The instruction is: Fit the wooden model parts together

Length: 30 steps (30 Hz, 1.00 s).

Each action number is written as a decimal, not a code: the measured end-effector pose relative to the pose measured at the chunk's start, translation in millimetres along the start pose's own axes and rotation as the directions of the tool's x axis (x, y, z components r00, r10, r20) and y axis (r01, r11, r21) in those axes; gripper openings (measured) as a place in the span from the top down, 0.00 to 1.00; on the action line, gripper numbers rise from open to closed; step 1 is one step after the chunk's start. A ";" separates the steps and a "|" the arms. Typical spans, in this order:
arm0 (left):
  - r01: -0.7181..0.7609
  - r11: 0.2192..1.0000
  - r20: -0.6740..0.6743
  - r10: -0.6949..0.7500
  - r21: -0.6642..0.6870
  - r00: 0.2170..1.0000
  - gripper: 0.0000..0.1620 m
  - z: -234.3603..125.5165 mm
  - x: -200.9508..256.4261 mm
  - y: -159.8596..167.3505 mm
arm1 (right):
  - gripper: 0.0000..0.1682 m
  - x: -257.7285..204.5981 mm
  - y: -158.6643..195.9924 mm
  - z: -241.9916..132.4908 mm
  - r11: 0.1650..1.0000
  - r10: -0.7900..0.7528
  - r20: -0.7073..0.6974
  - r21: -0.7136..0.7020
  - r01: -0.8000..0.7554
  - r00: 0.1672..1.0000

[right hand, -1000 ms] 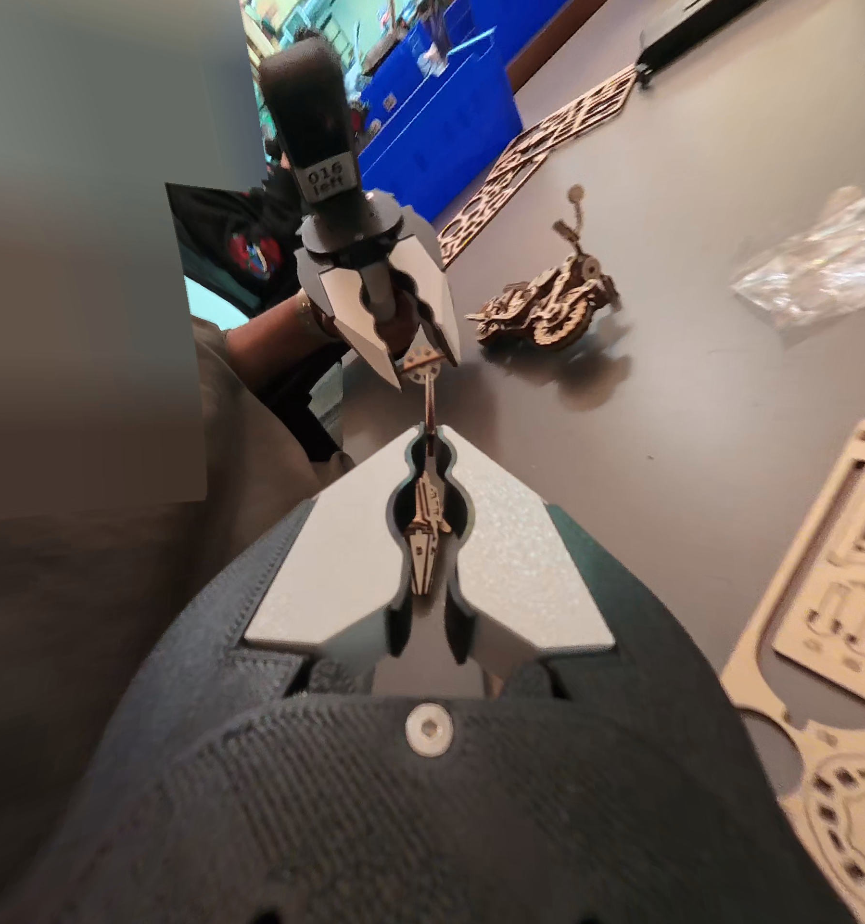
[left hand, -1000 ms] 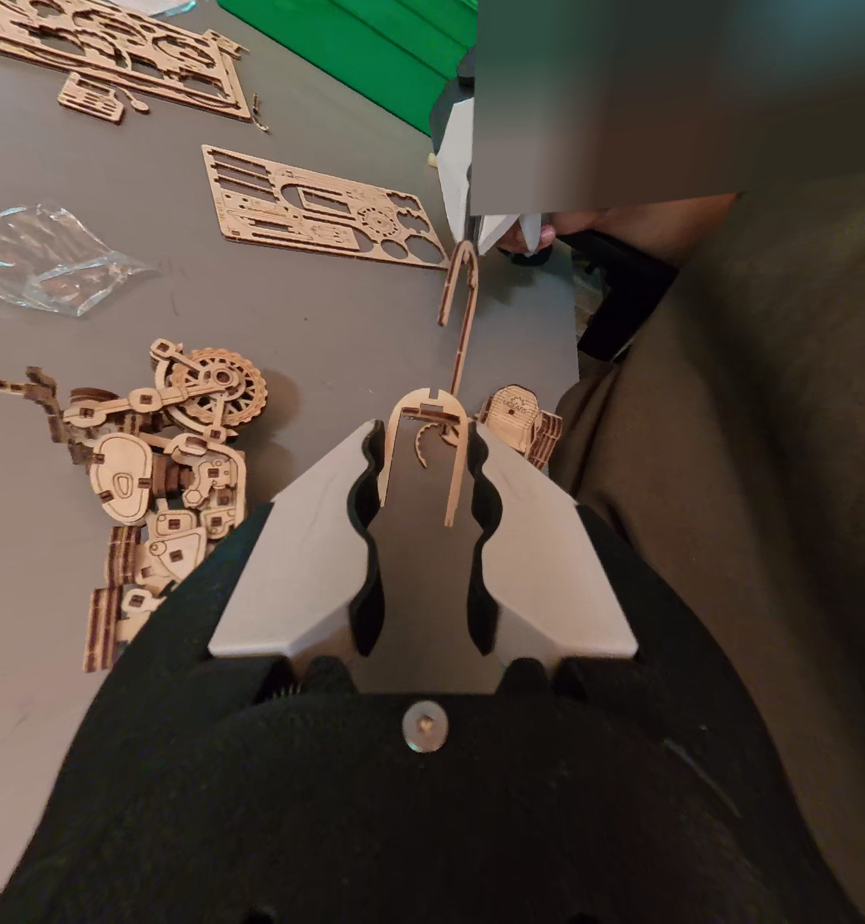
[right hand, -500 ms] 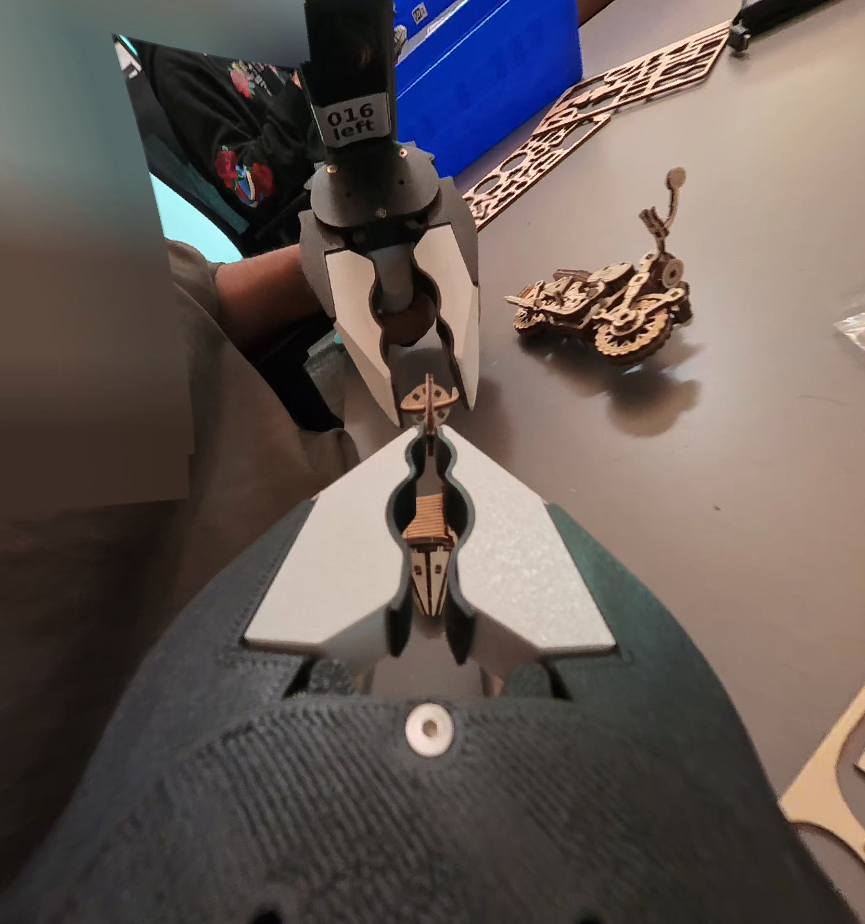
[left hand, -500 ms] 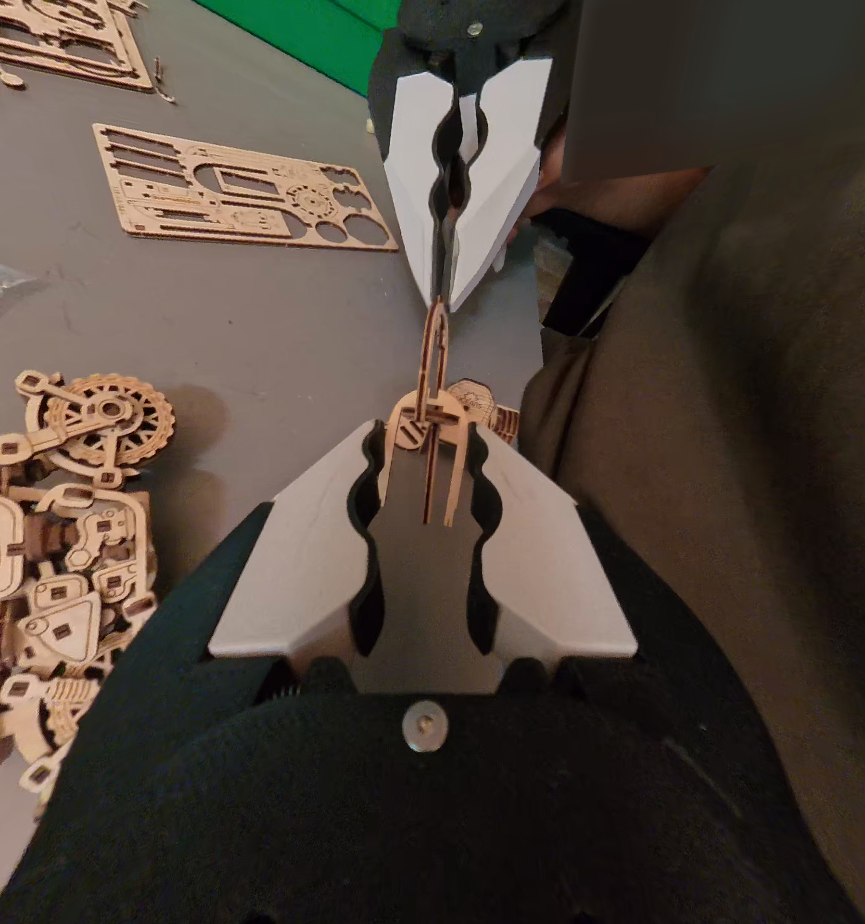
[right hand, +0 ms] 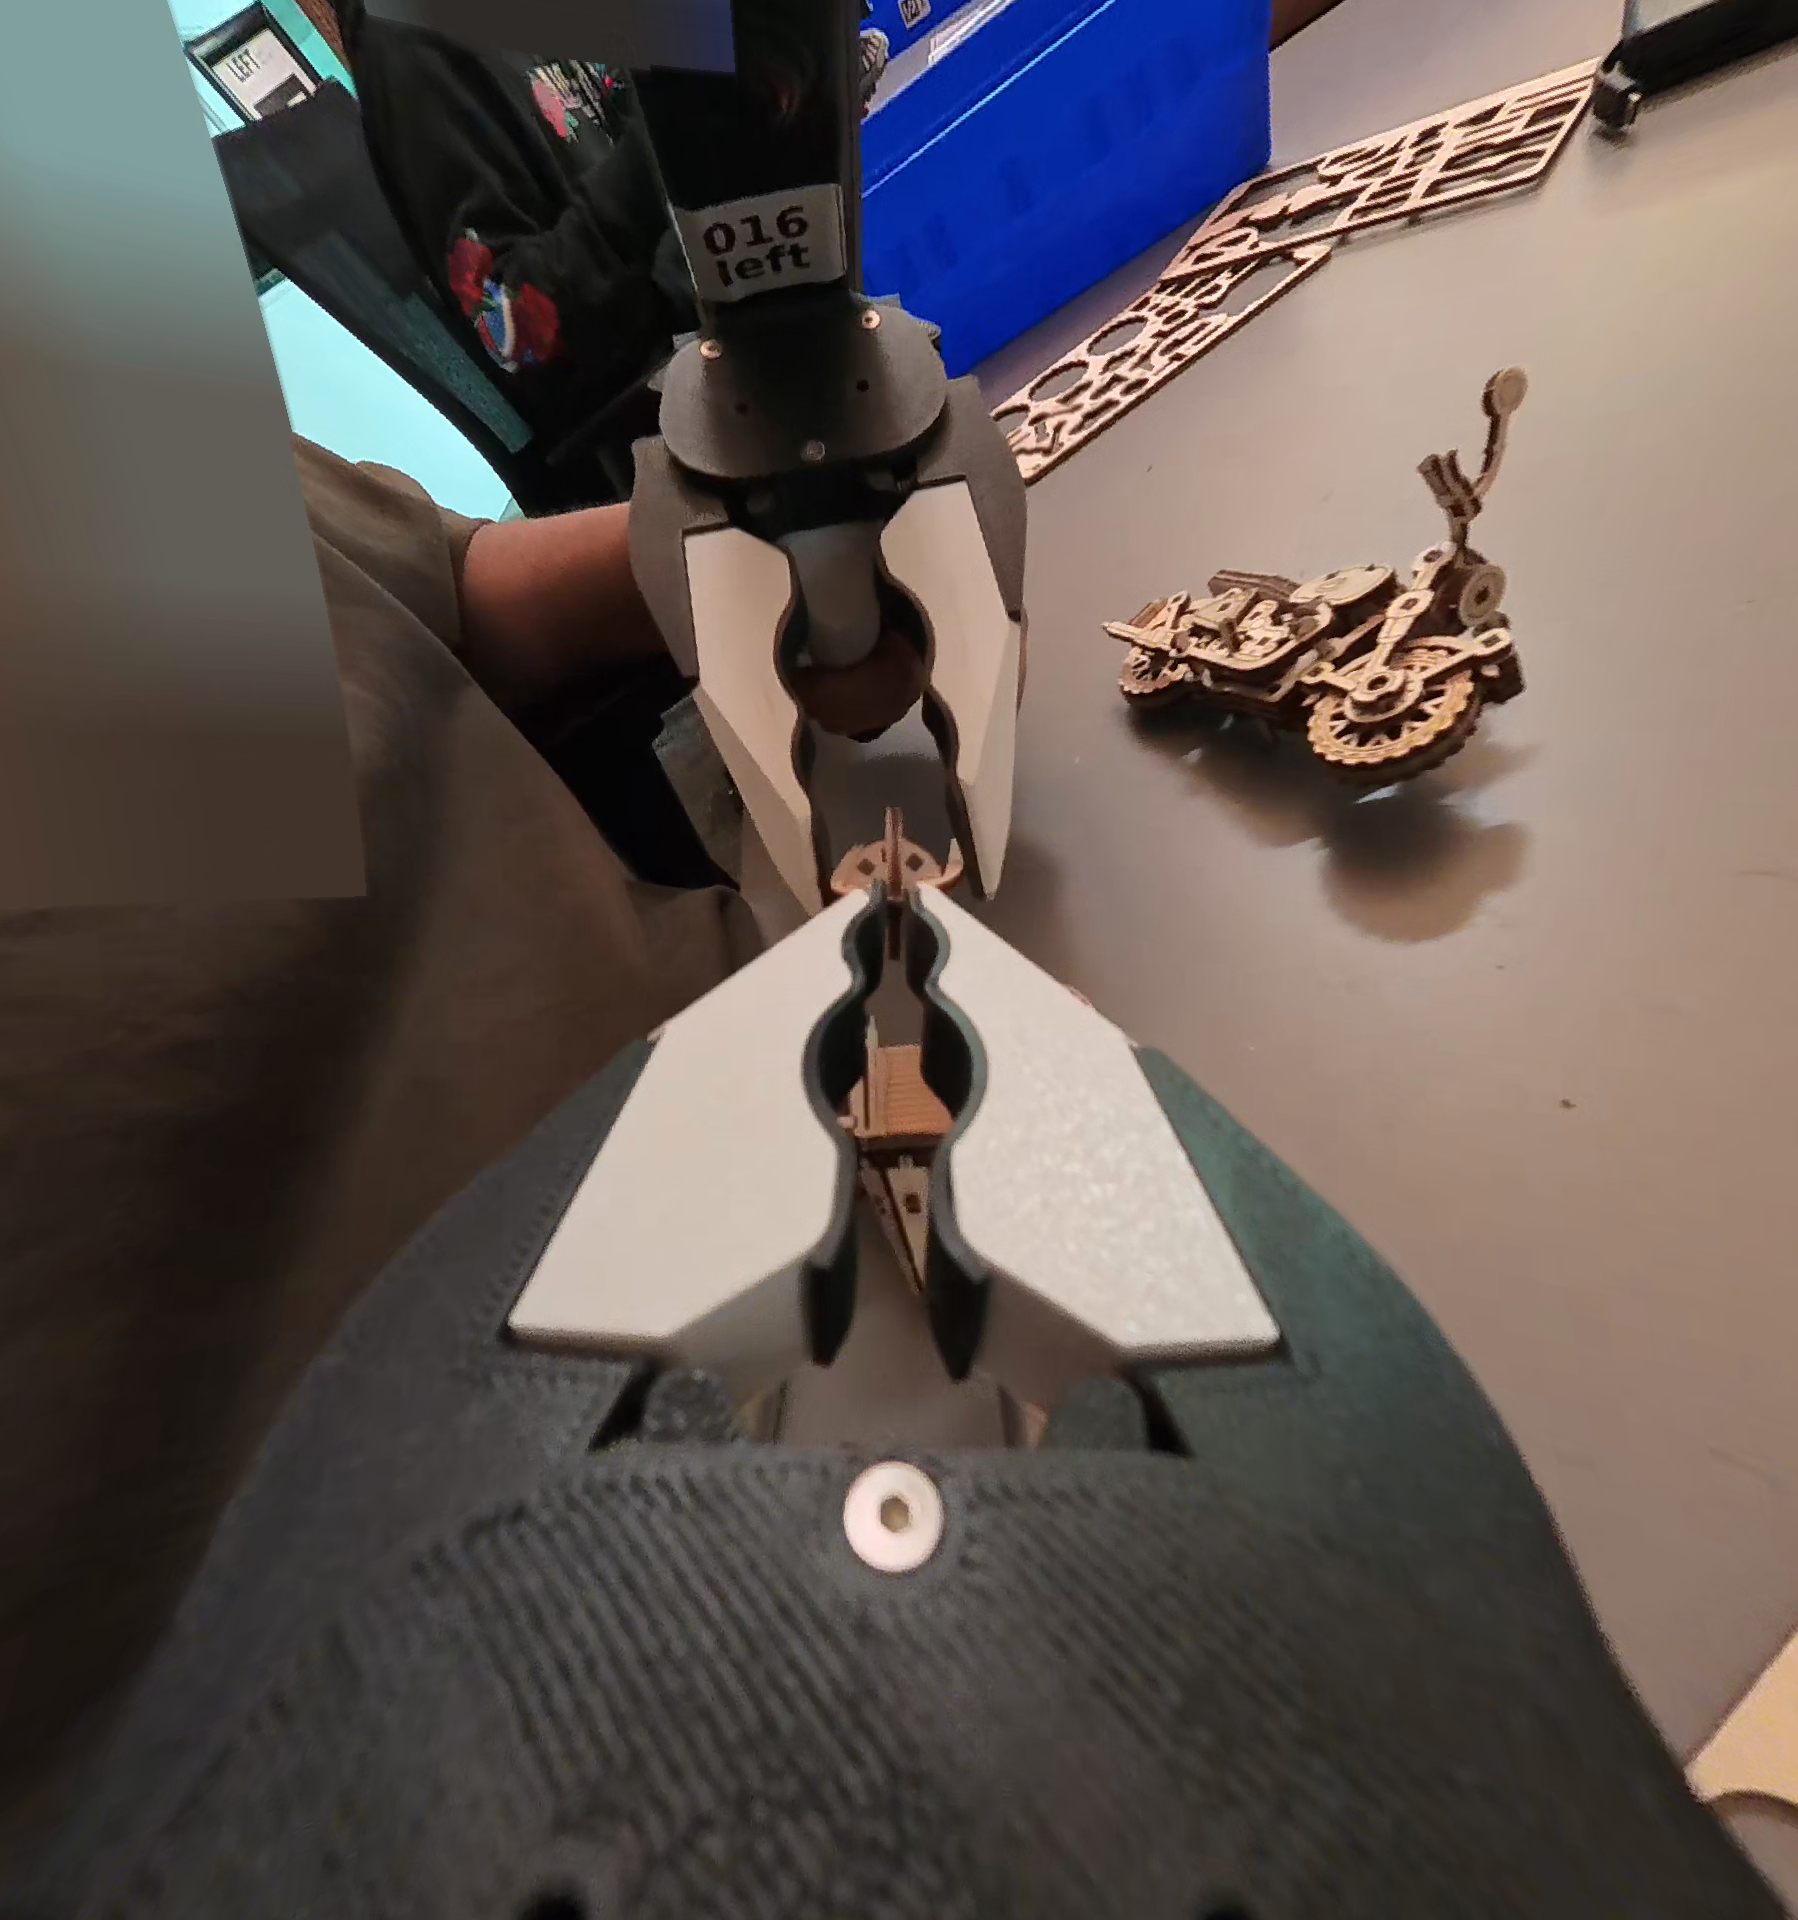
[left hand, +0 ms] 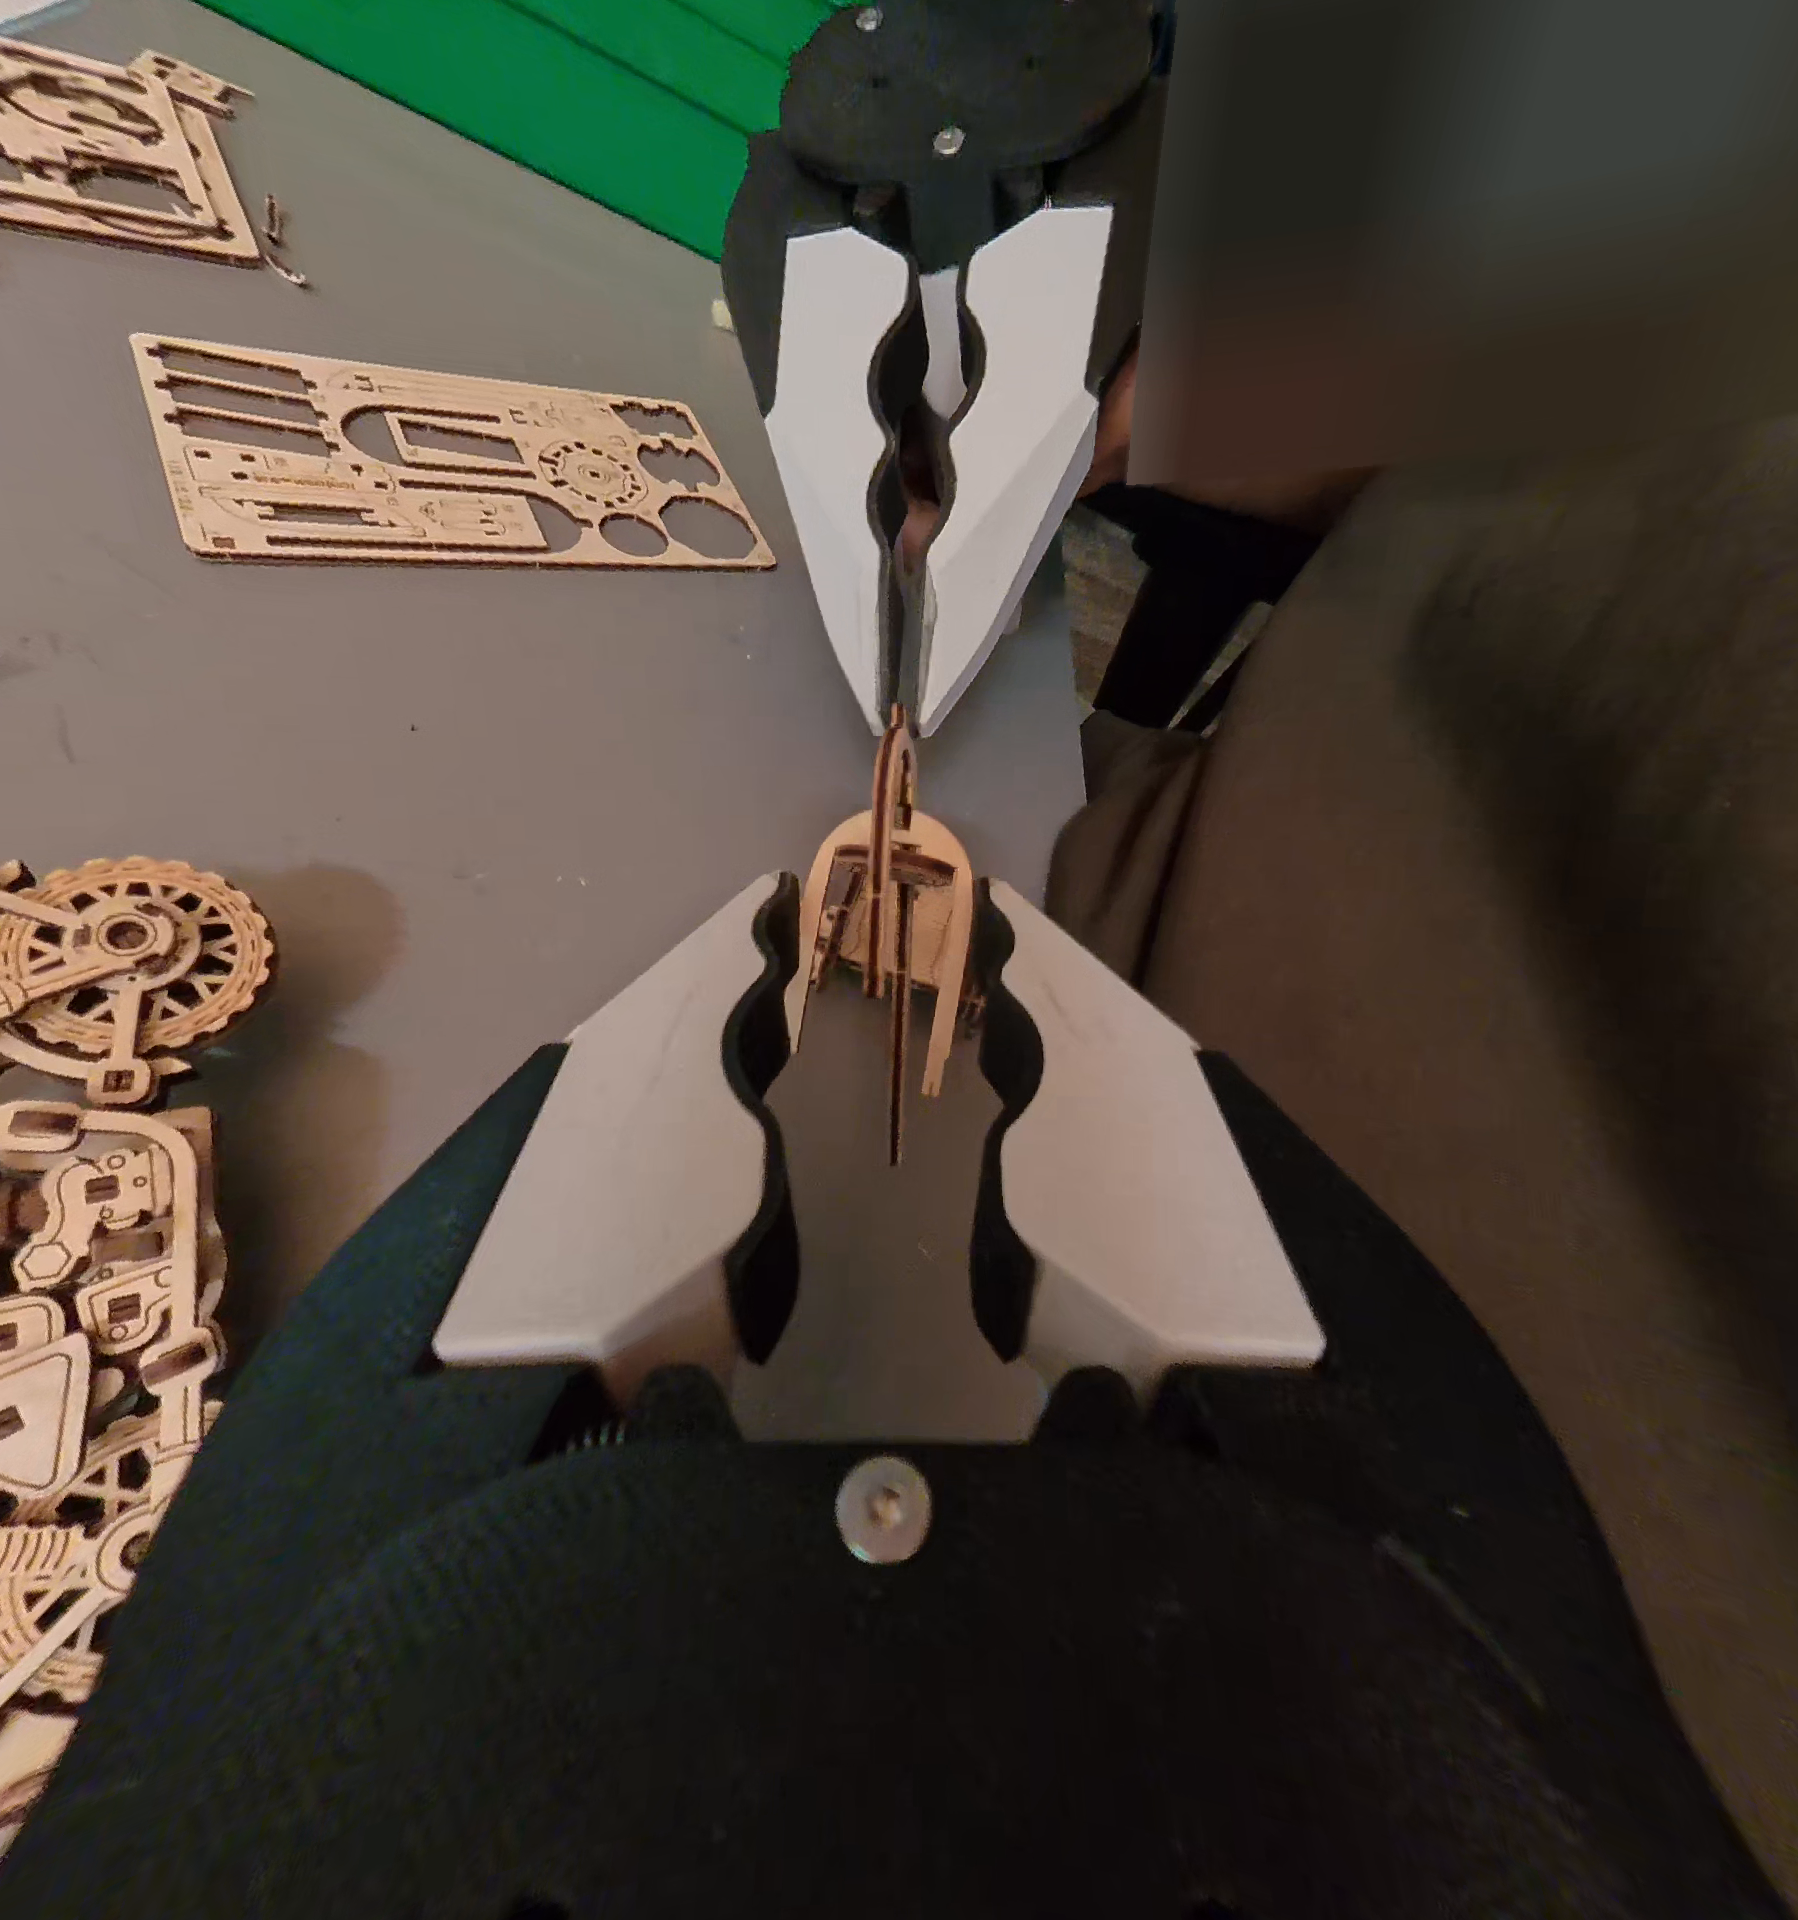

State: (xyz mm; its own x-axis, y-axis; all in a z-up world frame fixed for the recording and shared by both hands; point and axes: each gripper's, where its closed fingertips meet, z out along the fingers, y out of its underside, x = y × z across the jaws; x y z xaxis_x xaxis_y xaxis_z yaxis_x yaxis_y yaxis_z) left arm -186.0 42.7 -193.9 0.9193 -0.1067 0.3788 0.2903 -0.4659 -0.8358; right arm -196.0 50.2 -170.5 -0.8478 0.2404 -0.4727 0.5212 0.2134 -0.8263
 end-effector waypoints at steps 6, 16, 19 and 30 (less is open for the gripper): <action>0.025 0.999 -0.014 -0.024 0.046 1.000 0.80 -2.8 1.0 -8.3 | 1.00 -2.3 -3.5 -0.1 1.000 -0.004 0.006 0.020 0.004 1.000; 0.044 0.996 -0.030 -0.041 0.079 0.999 0.80 -2.6 3.0 -14.4 | 1.00 -4.7 -6.1 1.4 0.999 -0.012 0.008 0.033 0.012 1.000; 0.048 0.995 -0.033 -0.045 0.083 0.998 0.80 -2.7 3.2 -15.3 | 1.00 -4.6 -6.8 1.2 0.999 -0.012 0.007 0.036 0.012 1.000; 0.045 0.996 -0.023 -0.043 0.076 0.999 0.80 -1.4 2.5 -14.0 | 1.00 -2.7 -6.3 1.5 0.999 -0.012 -0.013 0.031 0.012 1.000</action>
State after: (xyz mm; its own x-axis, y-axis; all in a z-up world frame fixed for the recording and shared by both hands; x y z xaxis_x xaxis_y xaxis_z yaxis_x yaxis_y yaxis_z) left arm -188.1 47.8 -180.7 0.8996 -0.1063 0.4236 0.3508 -0.4018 -0.8459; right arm -197.1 46.8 -164.5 -0.8525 0.2506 -0.4587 0.5075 0.1868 -0.8412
